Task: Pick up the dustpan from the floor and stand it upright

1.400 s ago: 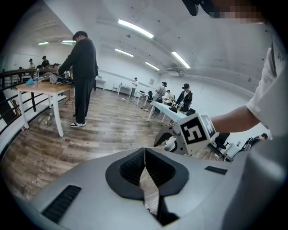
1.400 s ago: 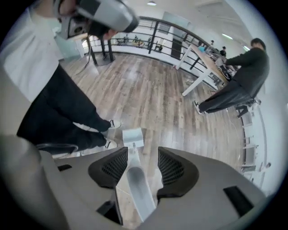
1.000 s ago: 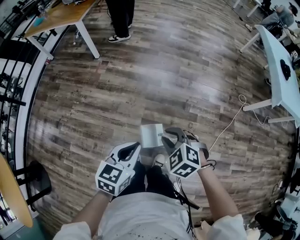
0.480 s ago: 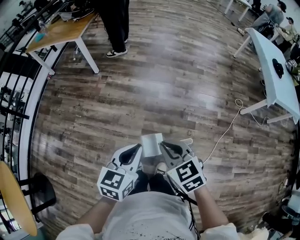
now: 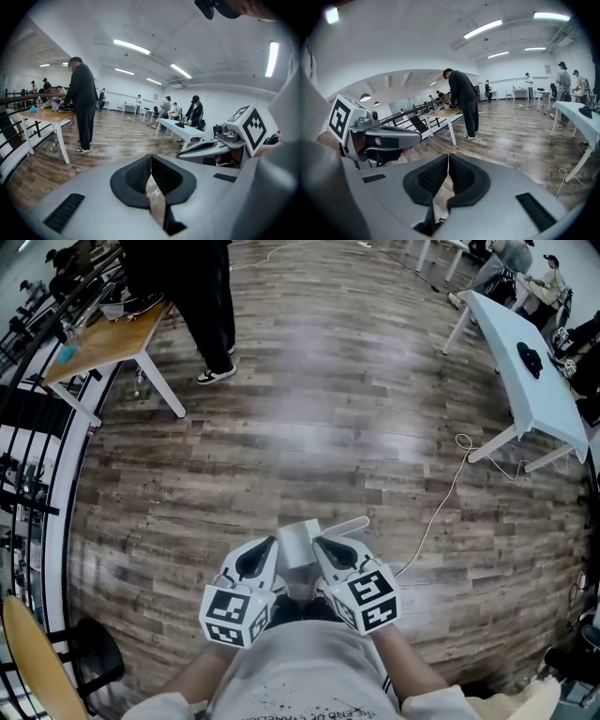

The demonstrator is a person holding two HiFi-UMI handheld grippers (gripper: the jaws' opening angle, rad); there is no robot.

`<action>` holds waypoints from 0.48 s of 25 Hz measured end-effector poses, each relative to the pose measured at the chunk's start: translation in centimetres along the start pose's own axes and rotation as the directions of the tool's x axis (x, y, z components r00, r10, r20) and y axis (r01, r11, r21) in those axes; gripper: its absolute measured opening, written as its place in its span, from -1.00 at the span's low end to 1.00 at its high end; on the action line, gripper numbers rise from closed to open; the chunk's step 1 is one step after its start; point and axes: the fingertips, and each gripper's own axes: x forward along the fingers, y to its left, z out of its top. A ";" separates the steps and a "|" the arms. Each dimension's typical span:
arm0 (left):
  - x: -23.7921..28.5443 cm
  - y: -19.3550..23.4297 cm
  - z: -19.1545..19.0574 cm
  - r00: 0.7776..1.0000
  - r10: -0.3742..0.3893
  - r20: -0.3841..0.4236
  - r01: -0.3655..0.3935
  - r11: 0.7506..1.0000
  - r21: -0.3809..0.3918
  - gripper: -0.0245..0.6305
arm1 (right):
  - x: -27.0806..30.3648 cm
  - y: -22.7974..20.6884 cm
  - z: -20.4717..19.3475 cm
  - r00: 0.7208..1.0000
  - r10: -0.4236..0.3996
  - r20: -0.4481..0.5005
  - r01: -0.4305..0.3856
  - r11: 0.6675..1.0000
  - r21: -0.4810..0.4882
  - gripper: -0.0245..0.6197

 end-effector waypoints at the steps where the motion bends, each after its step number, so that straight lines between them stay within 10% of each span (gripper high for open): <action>1: 0.0 -0.1 0.2 1.000 0.006 0.007 -0.006 1.000 0.003 -0.85 | -0.3 -0.2 -0.1 1.000 -0.014 0.003 0.014 1.000 0.012 -0.83; 12: -0.2 -0.9 0.3 1.000 0.026 0.009 -0.026 1.000 -0.013 -0.86 | -1.6 -0.8 -0.6 0.995 -0.095 0.010 0.094 0.993 0.077 -0.83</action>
